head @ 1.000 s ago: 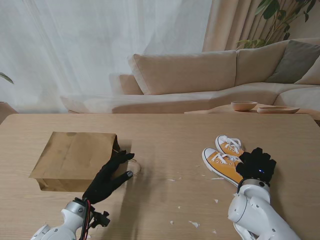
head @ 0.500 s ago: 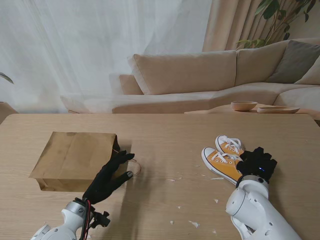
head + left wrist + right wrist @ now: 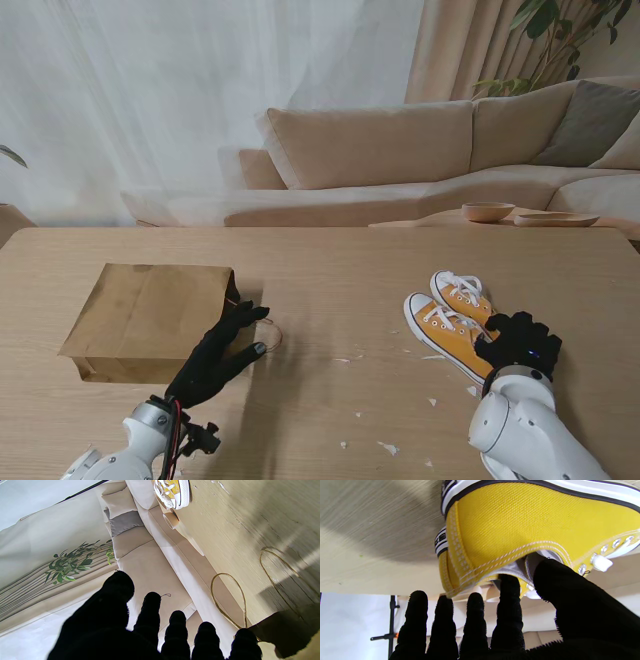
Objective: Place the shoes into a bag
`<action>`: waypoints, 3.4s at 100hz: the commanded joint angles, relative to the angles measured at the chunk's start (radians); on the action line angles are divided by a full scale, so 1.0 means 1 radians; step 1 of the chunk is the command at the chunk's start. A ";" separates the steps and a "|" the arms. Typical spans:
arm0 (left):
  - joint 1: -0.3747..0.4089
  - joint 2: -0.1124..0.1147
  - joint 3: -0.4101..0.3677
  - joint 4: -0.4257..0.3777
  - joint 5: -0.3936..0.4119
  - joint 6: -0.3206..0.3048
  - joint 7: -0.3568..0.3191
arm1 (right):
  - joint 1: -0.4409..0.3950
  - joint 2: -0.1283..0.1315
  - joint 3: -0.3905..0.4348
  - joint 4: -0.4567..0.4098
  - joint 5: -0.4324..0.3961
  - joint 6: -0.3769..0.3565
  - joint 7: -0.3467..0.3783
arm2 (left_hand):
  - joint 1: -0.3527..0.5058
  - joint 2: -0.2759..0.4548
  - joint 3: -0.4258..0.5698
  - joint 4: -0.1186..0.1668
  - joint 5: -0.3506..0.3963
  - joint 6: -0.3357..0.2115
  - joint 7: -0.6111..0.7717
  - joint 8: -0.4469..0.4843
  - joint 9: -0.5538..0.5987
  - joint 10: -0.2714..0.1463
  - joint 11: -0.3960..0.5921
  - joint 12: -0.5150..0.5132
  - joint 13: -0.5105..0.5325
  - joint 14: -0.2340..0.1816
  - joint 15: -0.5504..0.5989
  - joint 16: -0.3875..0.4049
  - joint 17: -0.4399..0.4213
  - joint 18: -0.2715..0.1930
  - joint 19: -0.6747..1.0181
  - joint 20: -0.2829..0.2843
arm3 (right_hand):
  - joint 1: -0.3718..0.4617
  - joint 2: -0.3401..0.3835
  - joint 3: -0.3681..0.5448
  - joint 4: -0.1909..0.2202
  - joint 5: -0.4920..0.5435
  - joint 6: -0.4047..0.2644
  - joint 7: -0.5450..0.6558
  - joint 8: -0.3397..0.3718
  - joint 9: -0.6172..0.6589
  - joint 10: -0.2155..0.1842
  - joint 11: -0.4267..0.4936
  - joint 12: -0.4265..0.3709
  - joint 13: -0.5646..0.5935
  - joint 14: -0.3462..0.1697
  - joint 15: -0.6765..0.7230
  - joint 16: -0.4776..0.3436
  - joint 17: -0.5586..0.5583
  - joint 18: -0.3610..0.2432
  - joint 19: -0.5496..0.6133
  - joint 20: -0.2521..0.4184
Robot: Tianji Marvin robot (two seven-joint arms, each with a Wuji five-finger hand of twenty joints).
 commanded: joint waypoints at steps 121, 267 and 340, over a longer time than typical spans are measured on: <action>-0.001 0.001 0.012 0.001 0.025 -0.004 -0.015 | -0.146 0.054 0.226 -0.115 -0.035 -0.253 0.284 | 0.030 -0.003 0.004 0.001 0.008 -0.026 0.012 0.012 -0.012 -0.016 0.006 0.013 -0.011 -0.032 -0.010 -0.006 0.007 -0.042 -0.018 -0.009 | -0.042 -0.019 -0.216 0.046 -0.146 -0.111 -0.300 0.043 -0.023 -0.004 -0.369 -0.111 -0.047 0.012 -0.347 -0.075 -0.036 0.046 -0.447 0.048; -0.009 -0.002 0.022 0.000 0.030 0.019 -0.006 | -0.013 0.068 0.123 0.001 -0.036 -0.205 0.324 | 0.033 -0.003 0.002 0.001 0.011 -0.015 0.015 0.018 -0.012 -0.018 0.005 0.013 -0.011 -0.034 -0.010 -0.008 0.007 -0.042 -0.018 -0.009 | -0.081 0.007 -0.201 0.043 -0.020 0.170 -0.126 0.074 -0.021 0.025 -0.292 -0.101 -0.038 0.015 -0.281 -0.085 -0.016 0.061 -0.472 0.087; -0.010 -0.003 0.027 -0.006 0.034 0.033 0.002 | 0.115 0.085 0.055 0.107 -0.043 -0.267 0.381 | 0.033 -0.003 0.003 0.000 0.014 -0.013 0.015 0.021 -0.012 -0.017 0.006 0.013 -0.011 -0.032 -0.010 -0.007 0.007 -0.042 -0.017 -0.007 | -0.075 0.000 -0.201 0.035 0.012 -0.089 -0.115 0.043 -0.018 0.000 -0.325 -0.110 -0.046 0.004 -0.342 -0.077 -0.037 0.049 -0.496 0.094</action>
